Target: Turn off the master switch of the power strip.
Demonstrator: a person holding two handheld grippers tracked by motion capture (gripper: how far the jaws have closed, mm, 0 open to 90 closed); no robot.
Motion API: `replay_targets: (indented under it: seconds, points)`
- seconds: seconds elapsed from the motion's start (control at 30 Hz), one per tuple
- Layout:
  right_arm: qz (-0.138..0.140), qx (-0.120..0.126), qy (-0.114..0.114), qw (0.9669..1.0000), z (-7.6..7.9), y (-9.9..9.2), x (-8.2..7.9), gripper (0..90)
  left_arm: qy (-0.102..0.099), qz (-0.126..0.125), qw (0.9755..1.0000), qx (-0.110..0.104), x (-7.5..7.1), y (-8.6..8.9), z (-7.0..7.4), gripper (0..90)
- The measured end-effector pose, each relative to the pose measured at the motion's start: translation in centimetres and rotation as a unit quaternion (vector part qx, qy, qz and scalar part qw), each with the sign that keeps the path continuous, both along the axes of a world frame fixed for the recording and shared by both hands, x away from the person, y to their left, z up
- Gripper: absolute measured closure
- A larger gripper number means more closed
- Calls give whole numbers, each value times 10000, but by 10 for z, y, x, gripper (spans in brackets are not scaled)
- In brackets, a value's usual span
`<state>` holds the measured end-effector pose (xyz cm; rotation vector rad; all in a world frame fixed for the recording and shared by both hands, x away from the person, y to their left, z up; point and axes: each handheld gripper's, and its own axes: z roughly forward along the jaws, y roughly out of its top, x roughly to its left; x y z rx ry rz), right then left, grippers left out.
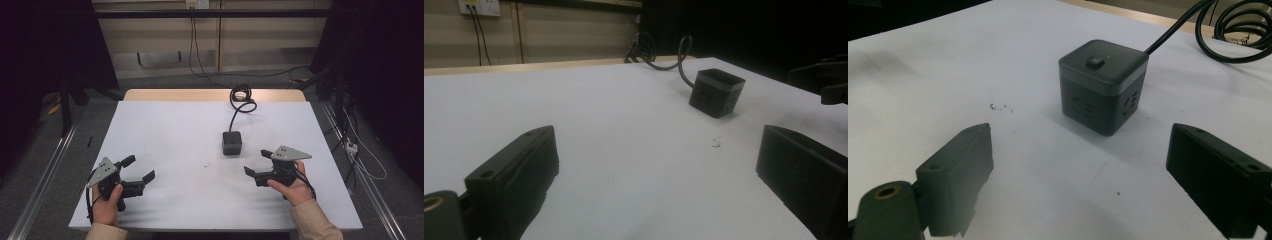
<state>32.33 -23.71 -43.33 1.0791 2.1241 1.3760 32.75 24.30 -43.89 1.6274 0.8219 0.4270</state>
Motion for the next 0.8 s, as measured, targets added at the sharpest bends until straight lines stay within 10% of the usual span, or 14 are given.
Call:
replay_targets:
  seconds: [0.8]
  points:
    - [-125, -27, 103, 9999, -10, -30, -19, 82, -10, -17, 10000, 66, -1, -2, 0, 31]
